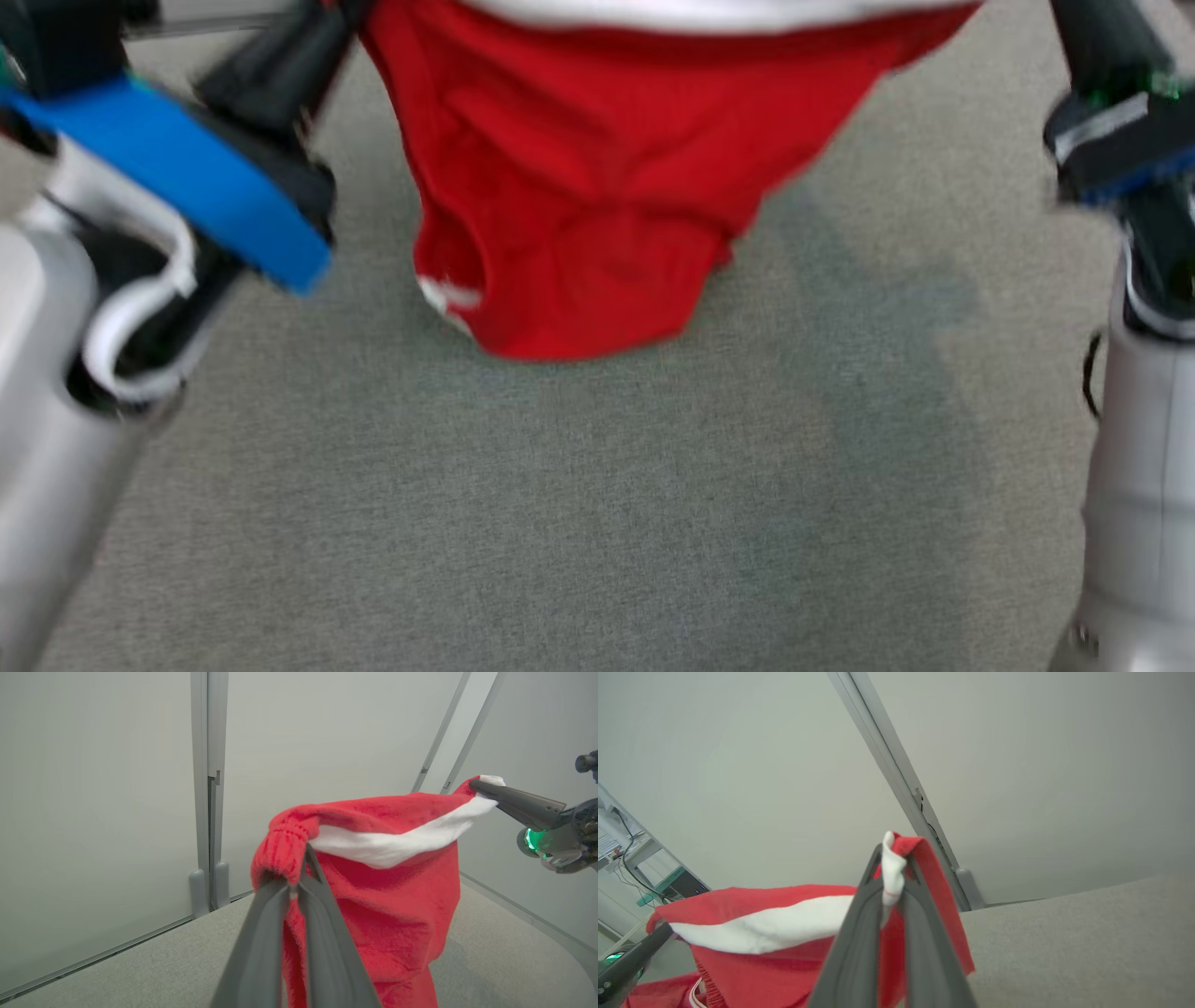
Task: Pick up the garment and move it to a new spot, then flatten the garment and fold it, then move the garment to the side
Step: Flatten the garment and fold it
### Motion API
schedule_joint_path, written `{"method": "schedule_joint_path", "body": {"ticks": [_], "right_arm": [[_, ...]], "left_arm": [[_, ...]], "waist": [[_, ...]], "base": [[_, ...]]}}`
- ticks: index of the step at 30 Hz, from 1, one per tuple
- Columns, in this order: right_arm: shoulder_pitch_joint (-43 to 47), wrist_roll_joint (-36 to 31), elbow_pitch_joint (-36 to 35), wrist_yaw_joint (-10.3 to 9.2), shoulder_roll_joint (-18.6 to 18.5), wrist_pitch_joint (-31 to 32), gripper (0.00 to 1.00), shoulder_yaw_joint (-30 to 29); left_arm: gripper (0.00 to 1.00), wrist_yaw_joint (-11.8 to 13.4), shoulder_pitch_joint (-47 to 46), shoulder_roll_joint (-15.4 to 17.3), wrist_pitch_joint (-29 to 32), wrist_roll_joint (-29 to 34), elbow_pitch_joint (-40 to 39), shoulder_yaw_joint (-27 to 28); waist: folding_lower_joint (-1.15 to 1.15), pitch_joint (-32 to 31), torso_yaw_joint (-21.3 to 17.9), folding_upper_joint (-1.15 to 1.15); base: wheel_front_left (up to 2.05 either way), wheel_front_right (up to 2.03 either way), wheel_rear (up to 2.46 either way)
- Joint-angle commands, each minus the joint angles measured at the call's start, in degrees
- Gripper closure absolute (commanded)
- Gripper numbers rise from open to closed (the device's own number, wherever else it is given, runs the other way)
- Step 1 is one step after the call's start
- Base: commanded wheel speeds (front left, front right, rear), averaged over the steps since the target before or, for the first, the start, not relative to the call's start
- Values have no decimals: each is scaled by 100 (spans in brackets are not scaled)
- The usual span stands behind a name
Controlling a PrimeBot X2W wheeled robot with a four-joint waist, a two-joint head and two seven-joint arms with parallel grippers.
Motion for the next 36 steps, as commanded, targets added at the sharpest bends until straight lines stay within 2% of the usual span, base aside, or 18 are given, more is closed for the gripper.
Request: {"method": "schedule_joint_path", "body": {"ticks": [1,5,9,12,14,20,25,29,30,33,36], "right_arm": [[-402,-84,267,5,-4,-116,100,21],[-1489,-211,1000,5,-14,-737,100,-38],[-2373,-194,1463,4,-15,-1646,100,-112],[-2780,-265,1637,3,-21,-2337,100,-91],[-2789,-308,1804,2,-15,-2580,100,63],[-1905,-324,2274,4,-183,-2614,100,612],[-518,-75,2386,4,-337,-2528,100,1079],[661,-44,2239,4,-594,-2488,100,1347],[661,-44,2239,4,-594,-2488,100,1347],[1472,-197,2065,4,-783,-2279,100,1546],[2204,-486,1770,4,-964,-1992,100,1604]], "left_arm": [[100,-40,-376,23,4,67,178,28],[100,-43,-1348,-51,-178,348,789,81],[100,-27,-2157,-187,-614,689,1301,113],[100,-27,-2544,-245,-1049,942,1571,78],[100,-28,-2591,-208,-1353,1115,1696,-60],[100,-28,-1771,-135,-2132,1156,2046,-604],[100,-29,-664,-273,-2793,1396,2418,-1336],[100,-29,454,-519,-2951,1362,2579,-1569],[100,-29,454,-519,-2951,1362,2579,-1569],[100,-29,1253,-718,-2964,1243,2260,-1460],[100,-28,2080,-635,-2958,1208,1893,-1490]], "waist": [[-2,205,71,-1],[-2,446,23,-1],[-2,545,-4,-1],[-2,557,-30,-1],[-2,536,-66,-1],[-2,482,-102,-1],[-2,283,-36,-1],[-2,13,47,-1],[-2,13,47,-1],[-2,-235,104,-1],[-2,-515,214,-1]], "base": [[0,0,0],[0,0,0],[0,0,0],[0,0,0],[0,0,0],[0,0,0],[0,0,0],[0,0,0],[0,0,0],[0,0,0],[0,0,0]]}}
